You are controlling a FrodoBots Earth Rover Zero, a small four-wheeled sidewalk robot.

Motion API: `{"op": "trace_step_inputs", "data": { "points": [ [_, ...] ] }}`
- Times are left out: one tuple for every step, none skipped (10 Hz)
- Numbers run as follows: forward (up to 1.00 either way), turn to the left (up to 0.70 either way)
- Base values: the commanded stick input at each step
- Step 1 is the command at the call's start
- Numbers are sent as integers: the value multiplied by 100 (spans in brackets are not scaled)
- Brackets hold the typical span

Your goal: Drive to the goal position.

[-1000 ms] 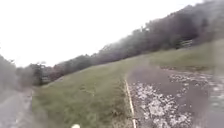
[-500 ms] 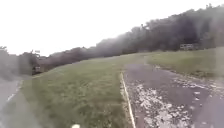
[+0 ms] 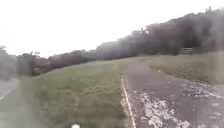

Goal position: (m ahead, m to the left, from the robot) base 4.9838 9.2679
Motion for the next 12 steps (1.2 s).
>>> {"op": "trace_step_inputs", "data": {
  "points": [
    [70,0],
    [70,0],
    [70,0],
    [70,0],
    [70,0],
    [70,0],
    [70,0],
    [70,0],
    [70,0],
    [70,1],
    [70,14],
    [70,14]
  ]
}}
